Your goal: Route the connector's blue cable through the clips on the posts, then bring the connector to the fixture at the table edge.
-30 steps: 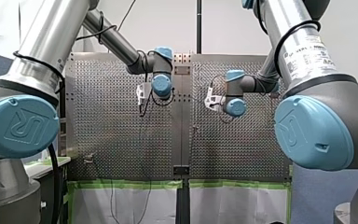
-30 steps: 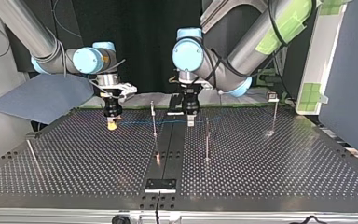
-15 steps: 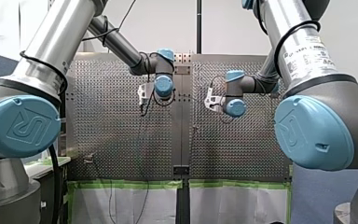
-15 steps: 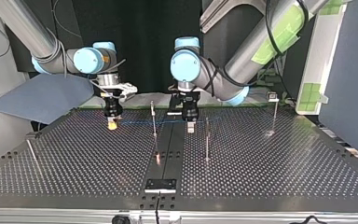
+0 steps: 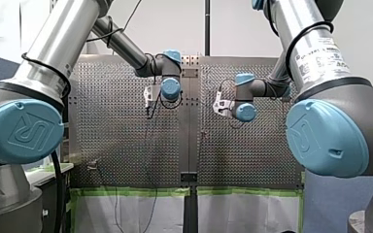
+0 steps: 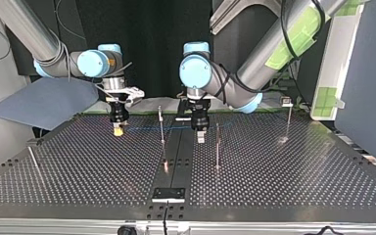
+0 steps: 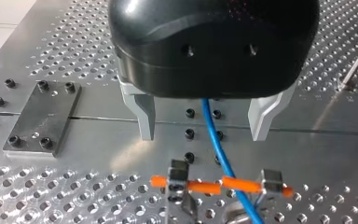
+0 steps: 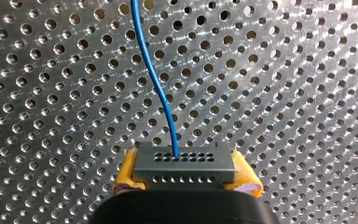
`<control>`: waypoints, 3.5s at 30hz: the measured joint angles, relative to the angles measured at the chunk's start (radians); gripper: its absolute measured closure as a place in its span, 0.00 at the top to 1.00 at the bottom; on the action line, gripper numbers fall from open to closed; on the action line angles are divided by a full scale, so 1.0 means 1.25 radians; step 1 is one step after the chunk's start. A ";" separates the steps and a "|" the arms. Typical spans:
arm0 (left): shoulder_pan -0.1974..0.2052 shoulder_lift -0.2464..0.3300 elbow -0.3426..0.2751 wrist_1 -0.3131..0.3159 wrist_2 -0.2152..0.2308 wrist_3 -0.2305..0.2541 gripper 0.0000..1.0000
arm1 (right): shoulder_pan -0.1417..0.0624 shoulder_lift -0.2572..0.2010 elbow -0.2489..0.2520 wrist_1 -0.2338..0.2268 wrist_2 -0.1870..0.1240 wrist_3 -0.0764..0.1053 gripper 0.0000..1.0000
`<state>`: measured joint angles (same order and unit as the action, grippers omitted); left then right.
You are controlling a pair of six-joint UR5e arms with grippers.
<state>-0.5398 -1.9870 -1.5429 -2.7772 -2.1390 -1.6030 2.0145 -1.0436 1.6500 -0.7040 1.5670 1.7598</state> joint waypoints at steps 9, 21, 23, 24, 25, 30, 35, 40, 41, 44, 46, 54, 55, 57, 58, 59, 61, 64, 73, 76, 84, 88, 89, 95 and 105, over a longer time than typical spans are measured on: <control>0.000 0.000 0.000 0.002 -0.033 0.028 1.00 | 0.000 0.001 0.000 0.002 0.000 0.000 0.00; -0.009 0.000 -0.001 0.025 -0.007 0.037 0.00 | 0.000 0.002 0.000 0.002 0.000 0.000 0.00; -0.009 0.000 -0.001 0.026 -0.003 0.038 0.00 | 0.000 0.002 0.000 0.002 0.000 0.000 0.00; -0.009 0.000 -0.001 0.026 -0.002 0.038 0.00 | 0.000 0.002 0.000 0.003 0.000 0.000 0.00; -0.009 0.000 -0.001 0.026 -0.002 0.038 0.00 | 0.000 0.002 0.000 0.003 0.000 0.000 0.00; -0.007 0.000 -0.001 0.027 -0.007 0.038 0.00 | 0.000 0.002 0.000 0.005 0.000 0.000 0.00; -0.007 0.000 -0.004 0.026 -0.012 0.038 0.00 | 0.000 0.002 0.000 0.008 0.000 0.000 0.00; -0.010 0.000 -0.023 0.040 -0.012 0.039 0.00 | 0.000 0.002 0.000 0.020 -0.001 0.000 0.00; -0.011 0.000 -0.028 0.045 -0.012 0.039 0.00 | 0.000 0.002 0.001 0.025 0.000 0.000 0.00; -0.014 0.000 -0.044 0.060 -0.010 0.040 0.00 | 0.001 0.002 0.001 0.042 0.002 -0.003 0.00; -0.017 0.000 -0.054 0.069 -0.008 0.040 0.00 | 0.001 0.002 0.003 0.052 0.005 -0.006 0.00; -0.027 -0.020 -0.070 0.083 -0.004 0.041 0.00 | 0.002 0.002 0.033 0.062 0.029 -0.022 0.00; -0.029 -0.027 -0.071 0.083 -0.004 0.040 0.00 | 0.003 0.002 0.036 0.062 0.032 -0.024 0.00; -0.033 -0.039 -0.071 0.084 -0.006 0.039 0.00 | 0.003 0.002 0.040 0.063 0.039 -0.029 0.00; -0.036 -0.046 -0.072 0.086 -0.006 0.038 0.00 | 0.004 0.002 0.042 0.064 0.043 -0.032 0.00; -0.038 -0.051 -0.072 0.087 -0.007 0.037 0.00 | 0.004 0.001 0.044 0.065 0.048 -0.035 0.00; -0.043 -0.058 -0.076 0.093 -0.008 0.036 0.00 | 0.005 0.001 0.047 0.068 0.052 -0.041 0.00; -0.048 -0.062 -0.087 0.102 -0.008 0.034 0.00 | 0.008 0.001 0.054 0.071 0.057 -0.050 0.00; -0.065 -0.063 -0.136 0.139 -0.018 0.029 0.00 | 0.015 0.001 0.093 0.048 0.066 -0.060 0.00; -0.067 -0.063 -0.147 0.150 -0.018 0.028 0.00 | 0.018 0.001 0.110 0.034 0.066 -0.060 0.00; -0.074 -0.063 -0.156 0.156 -0.016 0.022 0.00 | 0.019 0.001 0.150 0.006 0.066 -0.060 0.00; -0.079 -0.063 -0.162 0.162 -0.013 0.016 0.00 | 0.017 0.001 0.161 -0.010 0.063 -0.060 0.00; -0.079 -0.063 -0.163 0.164 -0.012 0.014 0.00 | 0.016 0.001 0.162 -0.014 0.063 -0.061 0.00; -0.083 -0.080 -0.164 0.176 -0.003 0.005 0.00 | 0.011 0.002 0.164 -0.030 0.059 -0.063 0.00; -0.093 -0.139 -0.162 0.214 0.003 -0.017 0.00 | -0.003 0.034 0.164 -0.065 0.055 -0.067 0.00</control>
<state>-0.6561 -2.1607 -1.7455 -2.5097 -2.1355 -1.6245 2.0109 -1.0007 1.8555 -0.7852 1.6352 1.6758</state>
